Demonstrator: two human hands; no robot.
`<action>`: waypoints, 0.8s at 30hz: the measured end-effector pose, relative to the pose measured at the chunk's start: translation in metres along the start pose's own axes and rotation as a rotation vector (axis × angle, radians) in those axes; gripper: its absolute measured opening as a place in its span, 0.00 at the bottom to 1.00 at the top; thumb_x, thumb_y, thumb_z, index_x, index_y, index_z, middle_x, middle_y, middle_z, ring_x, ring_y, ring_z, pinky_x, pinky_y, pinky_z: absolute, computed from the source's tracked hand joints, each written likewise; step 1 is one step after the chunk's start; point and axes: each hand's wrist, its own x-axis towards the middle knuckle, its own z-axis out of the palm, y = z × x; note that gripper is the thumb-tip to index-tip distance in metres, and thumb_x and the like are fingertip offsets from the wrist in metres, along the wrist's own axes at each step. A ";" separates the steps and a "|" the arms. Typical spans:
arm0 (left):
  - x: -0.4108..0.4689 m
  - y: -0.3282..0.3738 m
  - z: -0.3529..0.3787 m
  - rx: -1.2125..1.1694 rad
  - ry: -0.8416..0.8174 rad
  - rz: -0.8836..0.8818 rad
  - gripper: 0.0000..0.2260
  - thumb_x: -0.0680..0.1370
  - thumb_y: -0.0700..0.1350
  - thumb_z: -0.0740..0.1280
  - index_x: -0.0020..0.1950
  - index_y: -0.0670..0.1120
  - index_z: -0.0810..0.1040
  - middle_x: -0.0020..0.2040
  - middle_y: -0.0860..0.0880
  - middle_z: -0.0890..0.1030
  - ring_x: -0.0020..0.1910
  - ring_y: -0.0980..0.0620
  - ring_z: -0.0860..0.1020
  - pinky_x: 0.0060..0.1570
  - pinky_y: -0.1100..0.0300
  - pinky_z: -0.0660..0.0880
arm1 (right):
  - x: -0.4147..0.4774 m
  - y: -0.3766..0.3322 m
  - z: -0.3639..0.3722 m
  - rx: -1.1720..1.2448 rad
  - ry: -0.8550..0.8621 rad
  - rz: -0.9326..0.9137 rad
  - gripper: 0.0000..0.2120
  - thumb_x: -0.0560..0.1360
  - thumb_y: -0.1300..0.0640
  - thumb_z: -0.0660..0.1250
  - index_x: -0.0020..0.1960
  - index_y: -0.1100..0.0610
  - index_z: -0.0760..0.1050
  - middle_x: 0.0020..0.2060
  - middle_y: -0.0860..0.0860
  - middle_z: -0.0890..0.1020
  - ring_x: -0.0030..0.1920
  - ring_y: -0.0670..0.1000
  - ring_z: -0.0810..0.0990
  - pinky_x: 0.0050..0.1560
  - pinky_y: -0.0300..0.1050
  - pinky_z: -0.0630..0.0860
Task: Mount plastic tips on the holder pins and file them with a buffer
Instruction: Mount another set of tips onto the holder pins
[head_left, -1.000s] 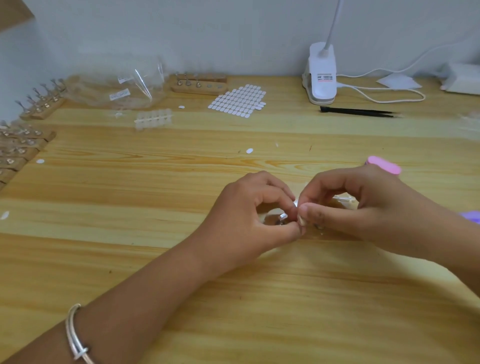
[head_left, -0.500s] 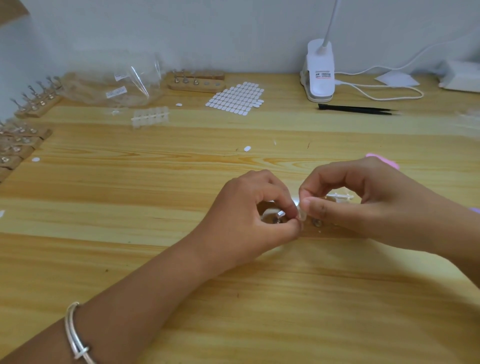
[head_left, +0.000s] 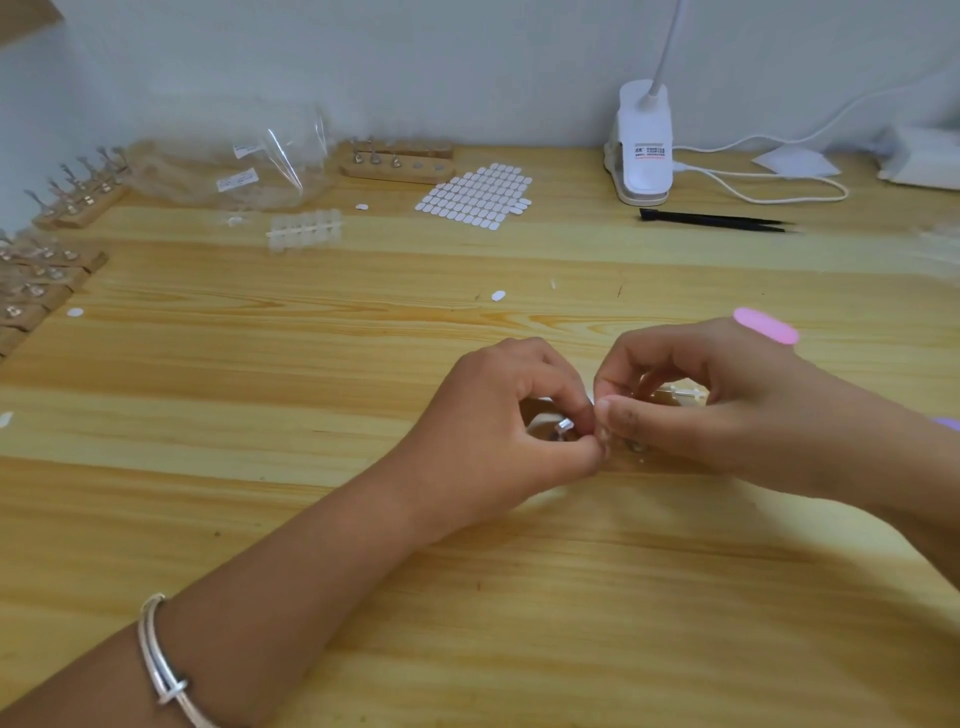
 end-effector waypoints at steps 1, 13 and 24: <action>0.000 0.000 0.000 -0.002 -0.002 0.002 0.04 0.68 0.39 0.78 0.37 0.45 0.84 0.42 0.52 0.81 0.45 0.54 0.80 0.48 0.50 0.78 | 0.000 0.000 0.000 0.009 0.000 0.004 0.04 0.71 0.51 0.69 0.38 0.49 0.80 0.35 0.45 0.84 0.39 0.53 0.82 0.44 0.53 0.78; 0.000 0.000 -0.001 0.016 0.000 -0.003 0.06 0.67 0.39 0.79 0.37 0.48 0.84 0.42 0.55 0.81 0.45 0.56 0.79 0.47 0.58 0.76 | -0.006 -0.003 -0.008 -0.217 0.126 -0.085 0.03 0.69 0.49 0.70 0.40 0.46 0.83 0.39 0.38 0.82 0.51 0.44 0.77 0.40 0.26 0.65; 0.000 0.001 -0.001 -0.008 -0.007 0.015 0.04 0.68 0.39 0.79 0.39 0.44 0.85 0.42 0.51 0.81 0.45 0.54 0.80 0.47 0.51 0.78 | -0.009 -0.011 -0.003 -0.340 0.069 -0.088 0.02 0.66 0.45 0.71 0.38 0.39 0.82 0.41 0.36 0.79 0.59 0.41 0.75 0.55 0.39 0.68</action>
